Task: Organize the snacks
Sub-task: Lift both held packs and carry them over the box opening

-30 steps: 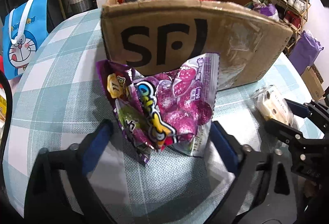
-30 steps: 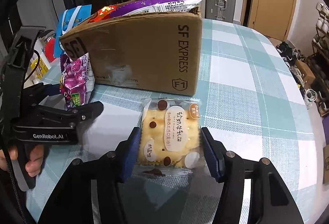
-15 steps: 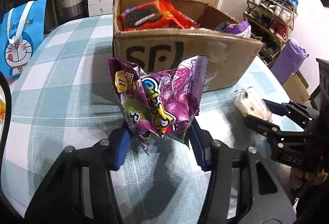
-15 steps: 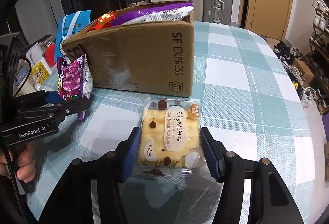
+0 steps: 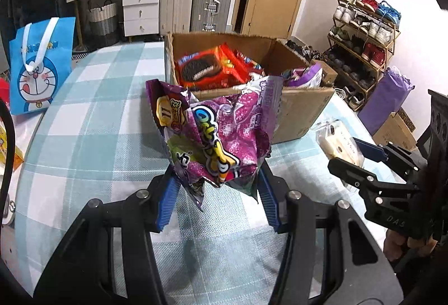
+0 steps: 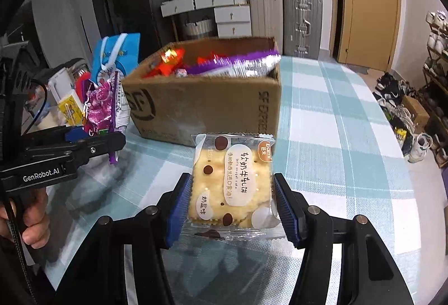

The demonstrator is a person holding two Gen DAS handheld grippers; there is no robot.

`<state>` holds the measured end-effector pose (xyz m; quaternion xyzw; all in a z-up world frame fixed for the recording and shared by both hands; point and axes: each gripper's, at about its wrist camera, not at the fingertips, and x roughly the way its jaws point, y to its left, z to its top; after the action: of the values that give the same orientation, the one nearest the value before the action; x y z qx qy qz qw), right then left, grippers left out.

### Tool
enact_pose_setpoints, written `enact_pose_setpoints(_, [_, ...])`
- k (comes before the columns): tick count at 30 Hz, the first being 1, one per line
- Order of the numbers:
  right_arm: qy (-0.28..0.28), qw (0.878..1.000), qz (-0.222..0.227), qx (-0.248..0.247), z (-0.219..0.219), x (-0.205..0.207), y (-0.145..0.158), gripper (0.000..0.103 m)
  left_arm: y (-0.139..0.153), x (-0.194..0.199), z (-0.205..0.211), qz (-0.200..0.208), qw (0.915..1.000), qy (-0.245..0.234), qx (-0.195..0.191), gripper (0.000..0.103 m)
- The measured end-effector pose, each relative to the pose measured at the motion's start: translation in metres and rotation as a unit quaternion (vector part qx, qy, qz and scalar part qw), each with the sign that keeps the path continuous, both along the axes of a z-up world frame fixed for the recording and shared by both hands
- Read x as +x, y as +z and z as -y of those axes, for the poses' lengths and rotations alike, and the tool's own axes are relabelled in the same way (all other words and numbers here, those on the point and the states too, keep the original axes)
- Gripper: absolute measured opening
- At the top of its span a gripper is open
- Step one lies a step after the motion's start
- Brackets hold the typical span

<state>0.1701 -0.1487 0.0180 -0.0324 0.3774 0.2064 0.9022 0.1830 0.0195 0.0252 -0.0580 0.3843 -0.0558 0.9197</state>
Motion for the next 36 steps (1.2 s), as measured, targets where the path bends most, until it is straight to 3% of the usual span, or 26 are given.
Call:
enact_pose_setpoints(15, [0.006, 0.997, 0.061, 0.048, 0.005, -0.011, 0.067, 0.059, 0.074, -0.039, 0.004, 0.051, 0.9982, -0.004, 0.029, 0.050])
enact_pose_setpoints(27, [0.004, 0.995, 0.077, 0.068, 0.011, 0.000, 0.090, 0.059, 0.113, -0.018, -0.004, 0.077, 0.9965, -0.006, 0.033, 0.050])
enact_pose_setpoints(36, [0.005, 0.994, 0.073, 0.082, 0.003, 0.024, 0.097, 0.059, 0.122, 0.035, 0.005, 0.077, 0.9964, -0.009, 0.032, 0.050])
